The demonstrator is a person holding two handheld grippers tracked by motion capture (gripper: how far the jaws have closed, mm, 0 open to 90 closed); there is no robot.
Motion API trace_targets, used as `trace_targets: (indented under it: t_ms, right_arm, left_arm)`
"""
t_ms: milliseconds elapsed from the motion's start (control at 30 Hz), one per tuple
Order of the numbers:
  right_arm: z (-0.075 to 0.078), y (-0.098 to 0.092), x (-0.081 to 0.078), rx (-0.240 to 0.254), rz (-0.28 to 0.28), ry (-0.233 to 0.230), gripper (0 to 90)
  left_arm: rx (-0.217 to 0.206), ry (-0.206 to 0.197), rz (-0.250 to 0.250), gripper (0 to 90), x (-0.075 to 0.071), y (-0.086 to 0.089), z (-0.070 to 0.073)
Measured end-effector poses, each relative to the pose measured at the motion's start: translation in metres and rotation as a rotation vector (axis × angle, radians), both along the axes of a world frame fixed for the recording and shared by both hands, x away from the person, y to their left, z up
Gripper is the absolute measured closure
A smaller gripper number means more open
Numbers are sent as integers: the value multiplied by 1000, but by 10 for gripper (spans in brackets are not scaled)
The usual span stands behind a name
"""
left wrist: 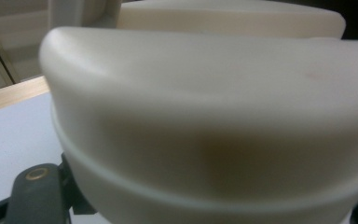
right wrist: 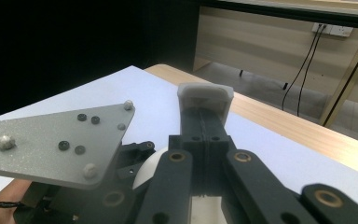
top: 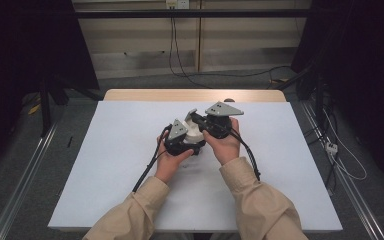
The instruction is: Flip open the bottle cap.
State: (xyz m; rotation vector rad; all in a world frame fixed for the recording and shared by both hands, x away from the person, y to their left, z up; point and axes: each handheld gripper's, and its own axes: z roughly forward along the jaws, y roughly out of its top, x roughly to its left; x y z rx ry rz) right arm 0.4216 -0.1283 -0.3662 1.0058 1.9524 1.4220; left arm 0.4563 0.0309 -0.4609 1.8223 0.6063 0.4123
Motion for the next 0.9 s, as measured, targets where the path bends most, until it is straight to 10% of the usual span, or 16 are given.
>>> trace_targets:
  t_ms: [900]
  right_arm:
    - [2,8,11,-22,-17,7,900]
  left_arm:
    - [4,-7,3,186,0,0,0]
